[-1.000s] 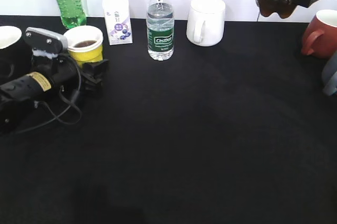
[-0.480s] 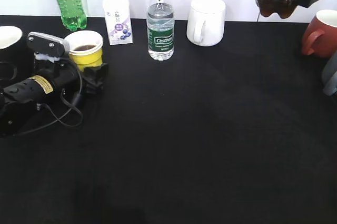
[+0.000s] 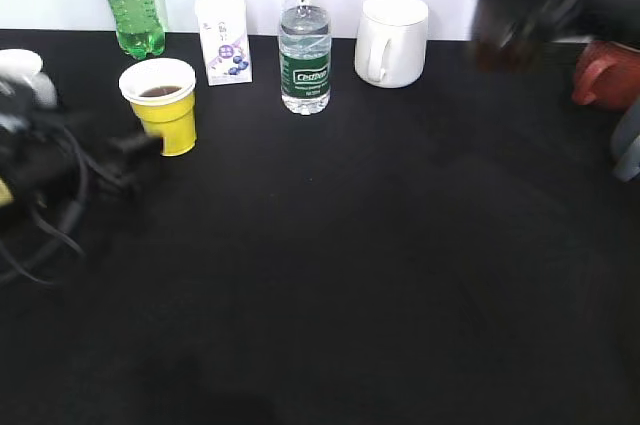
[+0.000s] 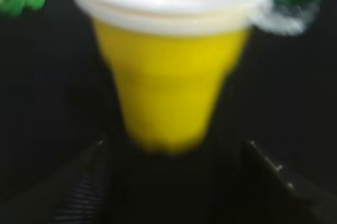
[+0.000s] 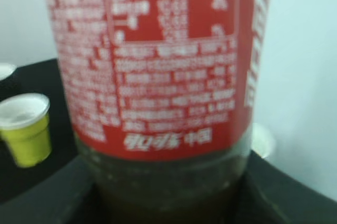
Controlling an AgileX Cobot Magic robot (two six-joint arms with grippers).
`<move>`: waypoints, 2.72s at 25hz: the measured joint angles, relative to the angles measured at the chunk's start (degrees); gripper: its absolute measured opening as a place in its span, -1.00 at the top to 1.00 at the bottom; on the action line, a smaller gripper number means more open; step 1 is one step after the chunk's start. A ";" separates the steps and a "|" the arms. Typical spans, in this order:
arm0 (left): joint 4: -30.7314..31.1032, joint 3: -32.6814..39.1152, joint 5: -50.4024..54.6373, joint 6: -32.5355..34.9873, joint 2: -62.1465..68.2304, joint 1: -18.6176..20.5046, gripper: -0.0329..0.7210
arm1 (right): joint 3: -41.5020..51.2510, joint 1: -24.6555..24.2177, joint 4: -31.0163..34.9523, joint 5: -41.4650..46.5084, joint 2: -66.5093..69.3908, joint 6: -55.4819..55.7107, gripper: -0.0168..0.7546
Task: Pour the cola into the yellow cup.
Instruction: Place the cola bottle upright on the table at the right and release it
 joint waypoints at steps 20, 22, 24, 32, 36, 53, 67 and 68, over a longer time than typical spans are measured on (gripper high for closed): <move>9.29 0.18 6.74 0.00 -16.73 0.00 -0.56 | -0.02 9.17 23.87 -7.70 22.90 -25.36 -0.04; 9.29 0.18 6.74 0.00 -16.73 0.00 -0.56 | -0.02 9.17 25.64 -7.70 22.90 -25.55 -0.04; 9.42 0.18 6.74 0.00 -16.73 0.00 -0.56 | -0.02 9.17 27.53 -7.70 22.90 -25.55 -0.04; 9.48 0.18 6.74 0.00 -16.73 0.00 -0.54 | -0.02 9.17 26.52 -7.70 23.02 -23.95 -0.04; 9.52 0.18 6.74 0.00 -16.73 0.00 -0.53 | -0.07 9.17 26.61 -9.09 24.57 -22.92 -0.04; 10.83 0.18 7.12 -0.04 -17.16 0.00 -0.52 | 3.71 9.12 26.29 -9.91 24.59 -21.47 -0.52; 8.92 0.18 24.51 -5.23 -17.16 0.00 -0.52 | 10.81 9.12 29.55 10.47 13.01 -21.41 -0.52; 8.81 0.18 27.18 -7.90 -17.16 0.00 -0.52 | 10.81 9.12 29.55 15.19 10.73 -21.41 -0.52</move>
